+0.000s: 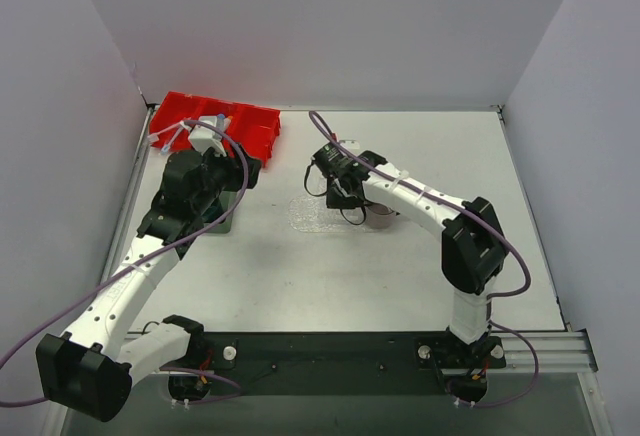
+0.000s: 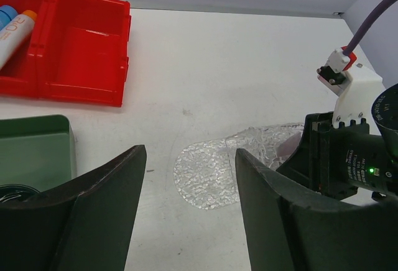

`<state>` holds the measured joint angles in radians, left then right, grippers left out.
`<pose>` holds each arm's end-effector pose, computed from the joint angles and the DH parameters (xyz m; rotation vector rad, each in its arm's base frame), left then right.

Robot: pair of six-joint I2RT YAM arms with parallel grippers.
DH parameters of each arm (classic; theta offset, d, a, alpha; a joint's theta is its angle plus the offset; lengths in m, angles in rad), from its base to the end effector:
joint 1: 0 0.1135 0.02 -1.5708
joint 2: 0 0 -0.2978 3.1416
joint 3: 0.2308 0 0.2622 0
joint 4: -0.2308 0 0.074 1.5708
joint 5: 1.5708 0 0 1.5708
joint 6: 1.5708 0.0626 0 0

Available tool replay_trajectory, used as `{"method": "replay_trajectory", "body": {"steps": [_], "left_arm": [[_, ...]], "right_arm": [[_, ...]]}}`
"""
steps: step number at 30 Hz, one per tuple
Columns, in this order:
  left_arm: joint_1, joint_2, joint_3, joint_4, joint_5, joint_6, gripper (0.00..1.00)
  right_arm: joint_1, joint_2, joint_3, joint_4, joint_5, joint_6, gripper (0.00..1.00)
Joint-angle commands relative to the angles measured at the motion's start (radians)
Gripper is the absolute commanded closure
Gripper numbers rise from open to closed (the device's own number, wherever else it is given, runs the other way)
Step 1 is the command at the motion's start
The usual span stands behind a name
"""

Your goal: Prepare toiletry sets of a toothbrush and toothpaste on the tray

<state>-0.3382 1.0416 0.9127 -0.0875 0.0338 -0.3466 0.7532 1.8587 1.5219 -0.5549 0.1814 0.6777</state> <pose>0.2482 -0.0895 0.3679 0.0171 1.8172 -0.5195 0.3363 0.2998 0.2658 -0.0140 2.4860 0.4051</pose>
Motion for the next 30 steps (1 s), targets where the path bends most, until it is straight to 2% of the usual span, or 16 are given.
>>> {"method": "replay_trajectory", "body": {"steps": [1,30], "left_arm": [[0.007,-0.02,0.012,0.006,-0.005,0.015,0.31],[0.013,-0.011,0.014,0.005,0.009,0.009,0.31]], "right_arm": [[0.0,0.017,0.052,-0.036,0.041,0.0,1.0],[-0.022,0.06,0.04,-0.062,0.033,0.014,1.0]]}}
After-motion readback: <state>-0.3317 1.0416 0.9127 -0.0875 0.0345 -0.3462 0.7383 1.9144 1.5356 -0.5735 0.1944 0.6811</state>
